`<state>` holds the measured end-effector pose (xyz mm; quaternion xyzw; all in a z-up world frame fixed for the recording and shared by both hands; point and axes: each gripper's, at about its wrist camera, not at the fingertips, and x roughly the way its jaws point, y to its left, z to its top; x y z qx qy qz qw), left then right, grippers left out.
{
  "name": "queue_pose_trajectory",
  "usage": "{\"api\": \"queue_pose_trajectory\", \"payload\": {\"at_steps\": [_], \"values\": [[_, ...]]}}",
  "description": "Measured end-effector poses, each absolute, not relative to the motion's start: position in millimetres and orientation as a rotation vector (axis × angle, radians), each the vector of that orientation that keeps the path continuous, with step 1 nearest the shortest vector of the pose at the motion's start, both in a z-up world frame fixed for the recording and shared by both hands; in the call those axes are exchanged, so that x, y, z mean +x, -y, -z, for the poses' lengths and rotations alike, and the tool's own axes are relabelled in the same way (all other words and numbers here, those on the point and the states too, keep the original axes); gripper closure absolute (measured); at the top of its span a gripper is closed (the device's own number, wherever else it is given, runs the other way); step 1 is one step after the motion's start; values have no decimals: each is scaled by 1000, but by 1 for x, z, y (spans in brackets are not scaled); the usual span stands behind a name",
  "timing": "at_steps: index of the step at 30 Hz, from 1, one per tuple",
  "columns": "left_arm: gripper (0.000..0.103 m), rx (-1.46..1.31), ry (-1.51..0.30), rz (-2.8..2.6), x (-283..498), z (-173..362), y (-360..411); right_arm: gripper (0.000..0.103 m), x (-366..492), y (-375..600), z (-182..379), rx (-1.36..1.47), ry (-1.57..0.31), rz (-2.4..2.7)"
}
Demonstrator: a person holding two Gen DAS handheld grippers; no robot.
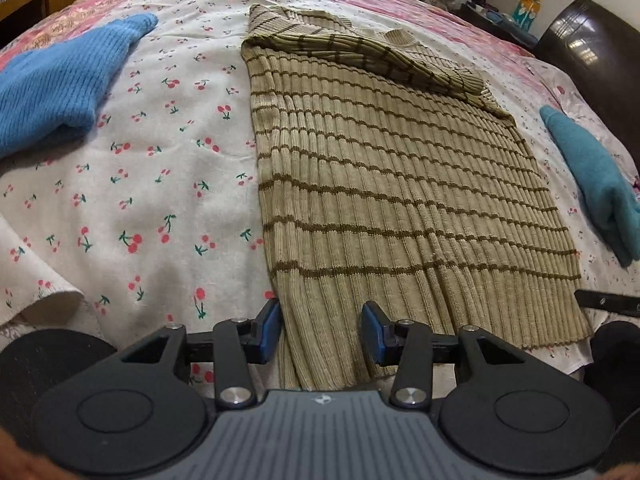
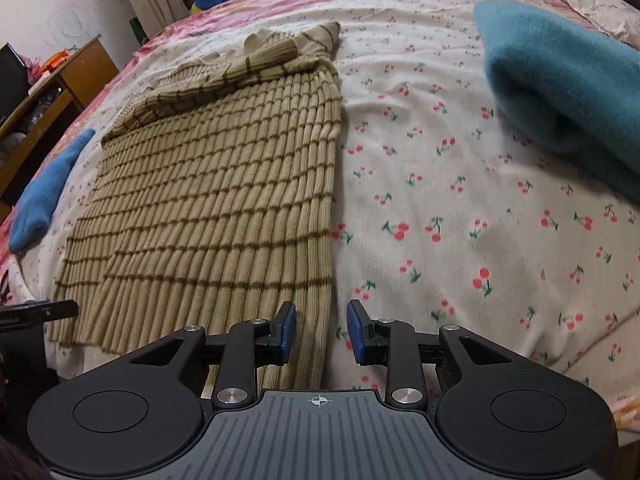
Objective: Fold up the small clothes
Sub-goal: 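Lower both tools onto the sweater hem and close them on it, then lift the hem with both tools and fold it toward the collar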
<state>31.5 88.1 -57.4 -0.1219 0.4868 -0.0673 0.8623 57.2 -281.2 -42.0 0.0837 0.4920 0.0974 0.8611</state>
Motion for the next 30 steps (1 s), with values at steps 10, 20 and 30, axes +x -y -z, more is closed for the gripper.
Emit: {"api": "queue_pose_trajectory", "payload": {"at_steps": [10, 20, 30], "values": [[54, -268, -1027, 134, 33, 61, -88, 74, 53, 278, 46, 260, -1062, -243], [86, -348, -1003, 88, 28, 54, -100, 96, 48, 285, 43, 383, -1021, -312], [90, -483, -887, 137, 35, 19, -113, 97, 47, 311, 19, 687, -845, -396]]}}
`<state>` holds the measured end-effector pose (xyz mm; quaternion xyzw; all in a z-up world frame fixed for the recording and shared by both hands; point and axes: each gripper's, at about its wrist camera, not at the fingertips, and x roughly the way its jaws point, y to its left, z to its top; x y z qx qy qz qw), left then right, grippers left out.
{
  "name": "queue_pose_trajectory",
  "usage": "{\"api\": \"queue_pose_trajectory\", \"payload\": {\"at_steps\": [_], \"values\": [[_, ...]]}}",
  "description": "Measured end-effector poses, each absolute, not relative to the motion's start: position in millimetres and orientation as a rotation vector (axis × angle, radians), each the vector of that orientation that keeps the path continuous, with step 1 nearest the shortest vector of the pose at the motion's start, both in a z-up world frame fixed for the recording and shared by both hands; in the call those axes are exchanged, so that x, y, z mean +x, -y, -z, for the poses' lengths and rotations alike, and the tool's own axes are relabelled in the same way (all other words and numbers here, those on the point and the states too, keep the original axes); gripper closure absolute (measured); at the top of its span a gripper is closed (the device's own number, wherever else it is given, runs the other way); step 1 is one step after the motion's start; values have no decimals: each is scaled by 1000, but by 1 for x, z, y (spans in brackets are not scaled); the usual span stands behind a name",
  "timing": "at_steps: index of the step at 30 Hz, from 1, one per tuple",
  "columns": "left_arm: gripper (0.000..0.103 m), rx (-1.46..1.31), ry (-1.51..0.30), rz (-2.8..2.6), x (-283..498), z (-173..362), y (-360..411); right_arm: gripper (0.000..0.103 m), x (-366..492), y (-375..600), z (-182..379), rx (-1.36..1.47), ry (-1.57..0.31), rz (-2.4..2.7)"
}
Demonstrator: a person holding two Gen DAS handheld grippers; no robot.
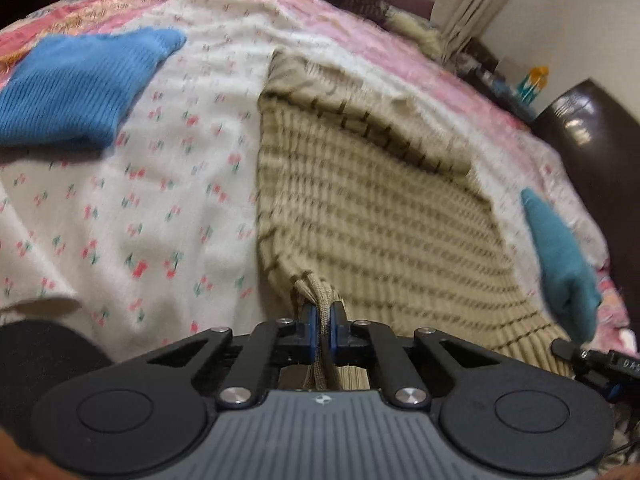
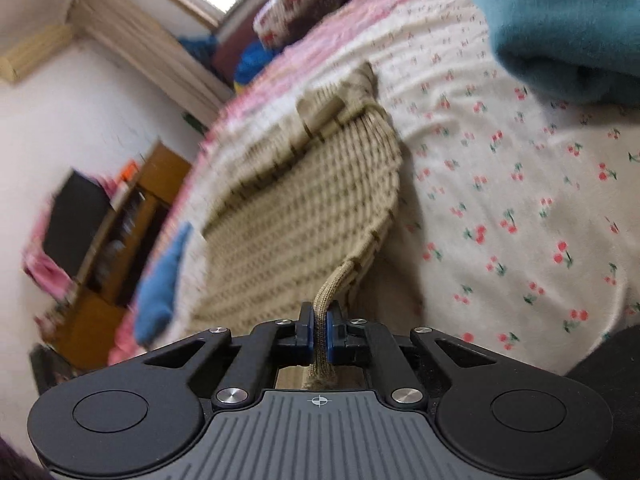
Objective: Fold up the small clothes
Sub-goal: 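Lift the hem with both tools and fold it toward the collar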
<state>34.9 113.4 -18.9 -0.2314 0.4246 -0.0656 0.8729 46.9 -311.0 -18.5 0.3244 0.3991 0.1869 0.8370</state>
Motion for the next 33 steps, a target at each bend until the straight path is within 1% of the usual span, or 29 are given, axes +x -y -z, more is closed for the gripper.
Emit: {"api": "queue_pose_trajectory", "payload": {"at_steps": [8, 18, 25, 33], "values": [[90, -601, -739, 203, 78, -15, -131, 97, 84, 314, -5, 809, -739, -406], [90, -642, -597, 180, 170, -39, -153, 97, 182, 310, -37, 847, -614, -388], [91, -663, -559, 123, 233, -32, -170, 97, 252, 306, -32, 872, -578, -338], [91, -689, -576, 48, 294, -1, -183, 98, 322, 295, -7, 851, -587, -256]]}}
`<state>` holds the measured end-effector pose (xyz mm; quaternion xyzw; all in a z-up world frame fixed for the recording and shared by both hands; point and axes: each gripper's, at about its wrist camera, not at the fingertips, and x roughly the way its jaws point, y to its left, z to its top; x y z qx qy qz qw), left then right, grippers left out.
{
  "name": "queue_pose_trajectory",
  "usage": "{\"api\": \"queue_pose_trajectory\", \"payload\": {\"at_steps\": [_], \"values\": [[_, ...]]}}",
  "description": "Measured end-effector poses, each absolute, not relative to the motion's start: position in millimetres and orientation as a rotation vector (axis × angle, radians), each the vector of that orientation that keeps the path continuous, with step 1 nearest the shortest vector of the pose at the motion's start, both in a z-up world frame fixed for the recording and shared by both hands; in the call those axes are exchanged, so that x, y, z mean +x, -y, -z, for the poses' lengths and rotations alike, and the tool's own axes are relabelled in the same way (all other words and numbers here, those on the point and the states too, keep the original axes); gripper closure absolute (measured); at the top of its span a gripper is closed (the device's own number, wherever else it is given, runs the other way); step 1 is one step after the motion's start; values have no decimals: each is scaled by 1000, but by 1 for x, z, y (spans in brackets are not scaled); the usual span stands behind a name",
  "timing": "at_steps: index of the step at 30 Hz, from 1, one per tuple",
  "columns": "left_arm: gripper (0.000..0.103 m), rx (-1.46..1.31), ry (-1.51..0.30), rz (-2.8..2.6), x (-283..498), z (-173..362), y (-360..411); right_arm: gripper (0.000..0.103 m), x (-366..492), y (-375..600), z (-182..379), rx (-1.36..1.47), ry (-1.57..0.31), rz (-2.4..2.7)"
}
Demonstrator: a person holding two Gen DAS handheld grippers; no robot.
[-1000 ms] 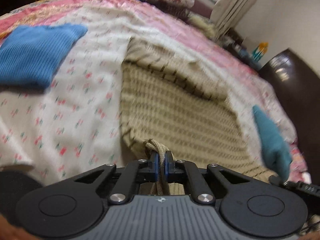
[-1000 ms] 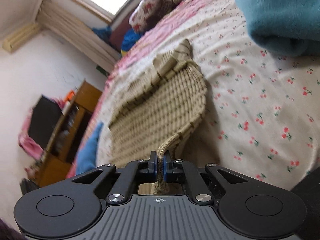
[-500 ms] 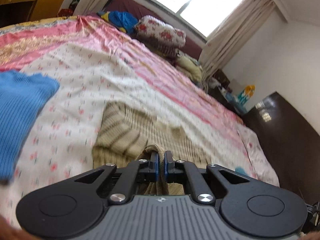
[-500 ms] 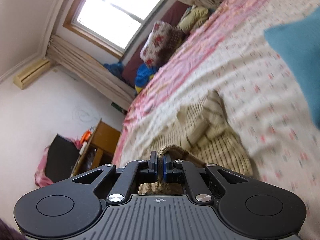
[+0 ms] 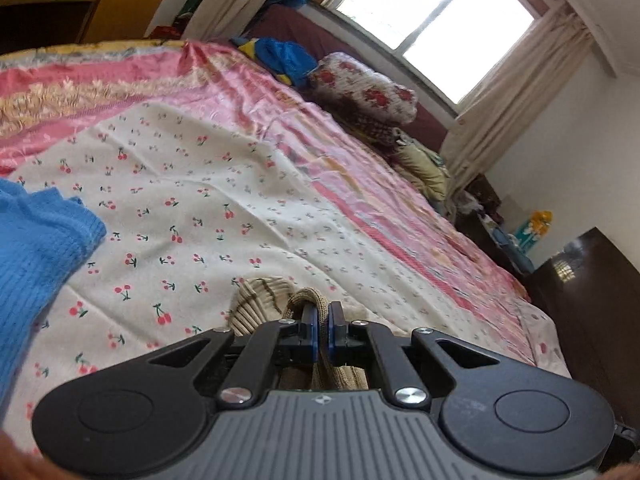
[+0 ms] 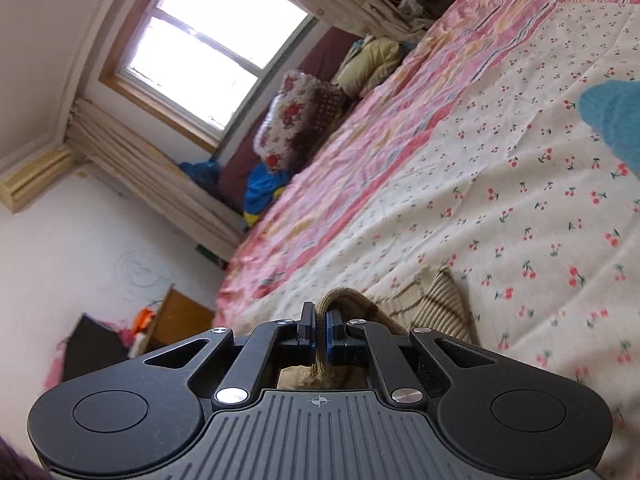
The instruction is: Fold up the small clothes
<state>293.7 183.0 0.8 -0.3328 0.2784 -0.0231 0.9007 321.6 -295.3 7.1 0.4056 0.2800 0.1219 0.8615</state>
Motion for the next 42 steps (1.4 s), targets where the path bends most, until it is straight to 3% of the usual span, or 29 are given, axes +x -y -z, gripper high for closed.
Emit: {"api": "queue_pose_trajectory", "payload": {"at_steps": [22, 25, 29, 35, 37, 39, 42], "values": [[91, -671, -649, -23, 343, 30, -188, 97, 378, 292, 43, 811, -688, -83], [88, -666, -643, -19, 341, 28, -189, 96, 382, 291, 44, 810, -690, -92], [63, -632, -608, -53, 336, 19, -193, 93, 385, 291, 43, 815, -696, -108], [61, -611, -603, -49, 324, 11, -200, 88, 379, 291, 33, 805, -689, -156], [61, -553, -615, -26, 322, 9, -191, 86, 374, 289, 27, 765, -677, -168], [60, -469, -625, -4, 322, 6, -178, 78, 370, 284, 21, 704, -668, -169], [58, -346, -664, 1, 332, 7, -158, 76, 364, 275, 15, 570, -655, -156]]}}
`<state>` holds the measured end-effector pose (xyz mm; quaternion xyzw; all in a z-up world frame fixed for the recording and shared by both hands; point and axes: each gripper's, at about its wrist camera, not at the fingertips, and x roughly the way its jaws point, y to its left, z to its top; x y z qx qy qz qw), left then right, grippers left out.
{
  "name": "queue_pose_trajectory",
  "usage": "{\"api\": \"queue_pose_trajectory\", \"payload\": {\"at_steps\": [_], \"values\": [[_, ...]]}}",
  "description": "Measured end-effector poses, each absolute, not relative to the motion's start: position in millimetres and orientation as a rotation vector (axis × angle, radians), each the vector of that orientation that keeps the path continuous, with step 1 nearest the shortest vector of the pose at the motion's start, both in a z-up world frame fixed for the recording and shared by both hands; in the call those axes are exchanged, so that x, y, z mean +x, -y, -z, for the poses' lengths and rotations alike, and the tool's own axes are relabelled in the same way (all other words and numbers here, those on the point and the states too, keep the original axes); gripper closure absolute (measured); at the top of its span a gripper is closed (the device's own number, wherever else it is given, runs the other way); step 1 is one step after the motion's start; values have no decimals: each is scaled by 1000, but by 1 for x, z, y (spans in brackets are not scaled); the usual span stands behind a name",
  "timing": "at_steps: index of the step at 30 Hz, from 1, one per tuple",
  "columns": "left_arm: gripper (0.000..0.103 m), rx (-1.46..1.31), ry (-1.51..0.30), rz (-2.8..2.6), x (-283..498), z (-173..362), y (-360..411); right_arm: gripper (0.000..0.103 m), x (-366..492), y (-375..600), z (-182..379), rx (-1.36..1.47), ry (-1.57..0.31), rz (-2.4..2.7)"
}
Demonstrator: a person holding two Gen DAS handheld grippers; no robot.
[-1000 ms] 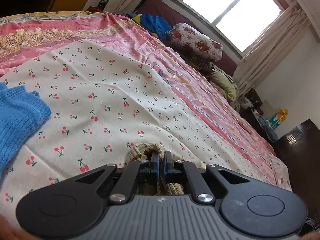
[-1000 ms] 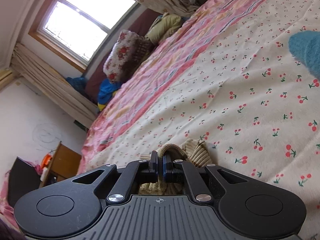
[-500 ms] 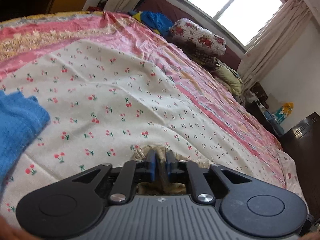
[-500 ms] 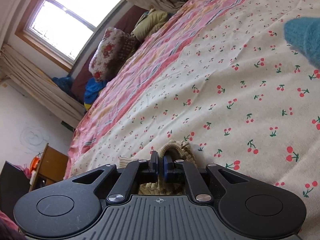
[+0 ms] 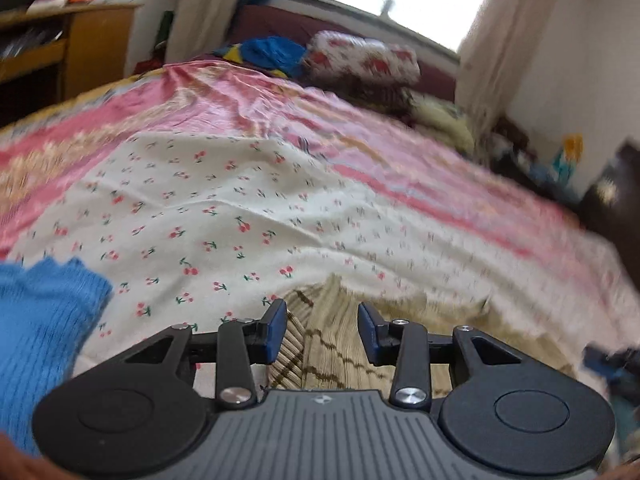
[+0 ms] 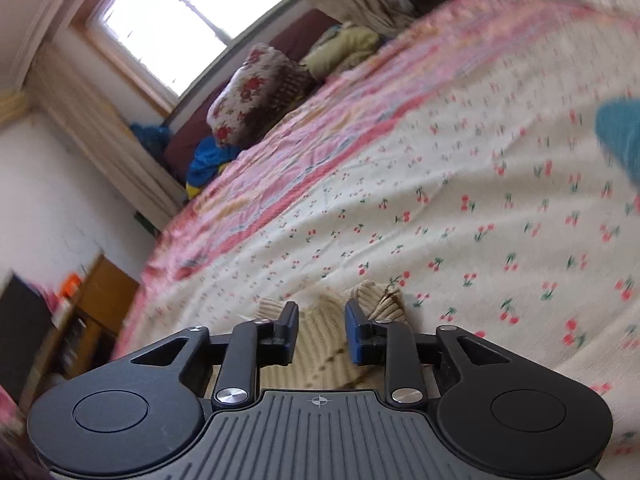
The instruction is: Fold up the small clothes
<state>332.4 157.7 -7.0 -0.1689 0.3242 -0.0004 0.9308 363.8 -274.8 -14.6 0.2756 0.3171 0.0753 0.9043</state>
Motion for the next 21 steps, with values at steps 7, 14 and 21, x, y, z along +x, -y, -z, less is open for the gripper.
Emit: {"api": "queue_pose_trajectory", "payload": {"at_steps": [7, 14, 21], "values": [[64, -218, -764, -56, 355, 30, -141, 76, 366, 260, 25, 372, -696, -128], [91, -222, -708, -42, 350, 25, -142, 88, 375, 252, 34, 300, -736, -119], [92, -304, -627, -60, 339, 9, -159, 96, 365, 259, 16, 322, -667, -121]]}}
